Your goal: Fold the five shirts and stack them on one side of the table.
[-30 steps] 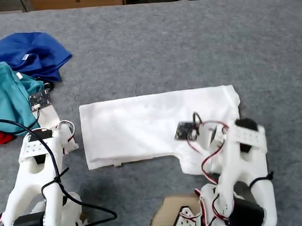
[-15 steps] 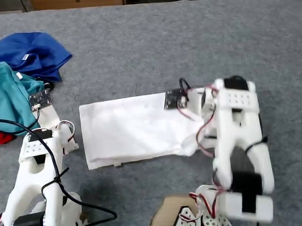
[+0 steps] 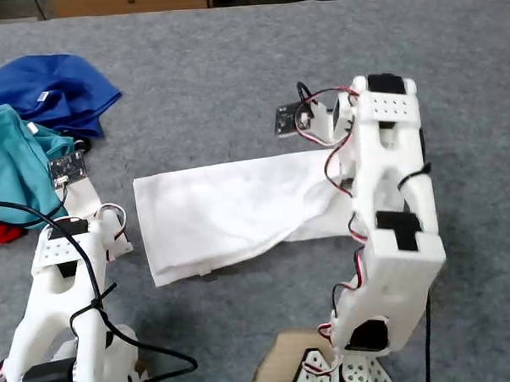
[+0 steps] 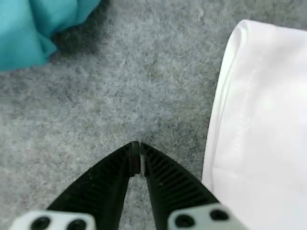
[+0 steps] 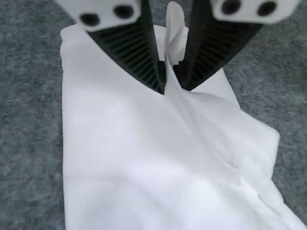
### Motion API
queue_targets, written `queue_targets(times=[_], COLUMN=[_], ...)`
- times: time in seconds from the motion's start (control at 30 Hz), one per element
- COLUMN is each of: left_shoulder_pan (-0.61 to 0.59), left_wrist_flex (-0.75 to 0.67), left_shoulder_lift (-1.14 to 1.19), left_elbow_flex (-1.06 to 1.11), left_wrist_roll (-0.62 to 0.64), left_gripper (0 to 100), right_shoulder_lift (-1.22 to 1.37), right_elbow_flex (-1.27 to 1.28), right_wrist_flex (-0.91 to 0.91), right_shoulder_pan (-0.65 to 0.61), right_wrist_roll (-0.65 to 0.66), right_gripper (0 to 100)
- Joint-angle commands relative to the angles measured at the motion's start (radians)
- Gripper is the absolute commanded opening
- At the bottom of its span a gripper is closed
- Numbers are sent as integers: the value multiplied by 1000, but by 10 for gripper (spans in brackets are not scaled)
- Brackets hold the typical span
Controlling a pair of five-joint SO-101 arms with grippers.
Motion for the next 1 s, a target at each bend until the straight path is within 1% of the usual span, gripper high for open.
queue_targets(times=[0.0, 0.1, 0.17, 0.23, 0.33, 0.4, 0.47, 0.5, 0.57, 0.6, 0.63, 0.7, 0.73, 0.8, 0.87, 0.97], left_shoulder_pan=[11, 11, 11, 11, 11, 11, 11, 11, 12, 12, 12, 12, 12, 5, 5, 44], left_wrist_flex=[-9, -9, -9, -9, -9, -9, -11, -11, -6, 0, 21, 135, 207, 328, 417, 470], left_shoulder_lift=[-19, -19, -19, -19, -19, -19, -19, -19, -19, -19, -28, -27, -21, -19, -19, 15], left_elbow_flex=[-5, -5, -5, -5, -5, -5, -5, -5, -11, -14, -20, -84, -133, -233, -334, -413], left_wrist_roll=[-8, -8, -8, -8, -8, -8, -8, -8, -8, -8, -8, -2, 2, 34, 81, 97], left_gripper=[20, 20, 20, 20, 20, 20, 20, 22, 23, 25, 29, 74, 102, 146, 167, 188], right_shoulder_lift=[39, 39, 31, 7, -42, -84, -134, -163, -223, -254, -285, -332, -351, -360, -357, -334], right_elbow_flex=[-114, -127, -139, -136, -117, -85, -25, 12, 90, 122, 156, 219, 249, 321, 387, 473], right_wrist_flex=[14, 18, 71, 106, 157, 183, 184, 181, 166, 140, 97, -5, -64, -210, -348, -574], right_shoulder_pan=[-7, -7, -7, -8, 16, 38, 68, 82, 119, 142, 166, 226, 259, 311, 343, 375], right_wrist_roll=[9, -20, -21, -25, -28, -28, -28, -28, -38, -72, -129, -239, -301, -433, -569, -747], right_gripper=[79, 274, 387, 440, 442, 415, 340, 280, 129, 46, 0, 58, 67, 50, 30, 12])
